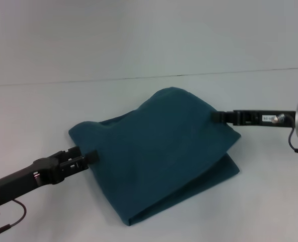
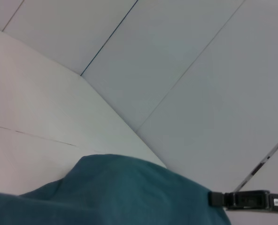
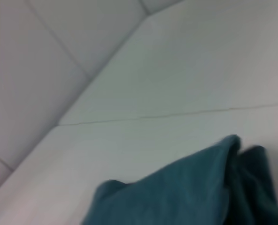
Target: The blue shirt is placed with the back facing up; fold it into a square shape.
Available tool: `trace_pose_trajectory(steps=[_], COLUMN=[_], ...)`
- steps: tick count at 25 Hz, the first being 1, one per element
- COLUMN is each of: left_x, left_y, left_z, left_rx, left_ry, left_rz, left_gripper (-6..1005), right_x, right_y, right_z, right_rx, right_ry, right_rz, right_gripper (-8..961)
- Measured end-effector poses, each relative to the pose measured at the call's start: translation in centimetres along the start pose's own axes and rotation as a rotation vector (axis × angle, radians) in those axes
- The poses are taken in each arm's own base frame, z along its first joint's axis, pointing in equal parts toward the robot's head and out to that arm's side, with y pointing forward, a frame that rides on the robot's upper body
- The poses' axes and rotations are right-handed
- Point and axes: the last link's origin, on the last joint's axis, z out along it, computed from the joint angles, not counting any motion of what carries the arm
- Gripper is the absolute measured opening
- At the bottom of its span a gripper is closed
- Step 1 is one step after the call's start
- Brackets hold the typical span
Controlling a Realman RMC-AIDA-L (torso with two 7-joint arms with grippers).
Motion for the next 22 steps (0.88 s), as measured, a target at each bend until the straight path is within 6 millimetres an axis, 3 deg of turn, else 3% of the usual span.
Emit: trace_pose_trajectory(steps=[14,19,22], left_x=[0.0,0.2,0.4], left_y=[-0.1,-0.1,-0.2], left_z=[0.3,0.3,0.3], left_rx=[0.006,0.007,0.007], left_ry=[-0.003,-0.001,0.002], left_rz=[-0.002,0.003,0.006], left_gripper=[950,950,950], right_x=[2.7,1.5,-0.4], right_y=[-2.5,-3.8,-3.8], right_z=[0.3,-0.5,-0.5], right_rx=[0.141,0.224,0.244], right_ry=[0.042,-0.064,-0.106], right_rz=[0.061,0.079,0.061], right_gripper=[58,141,190])
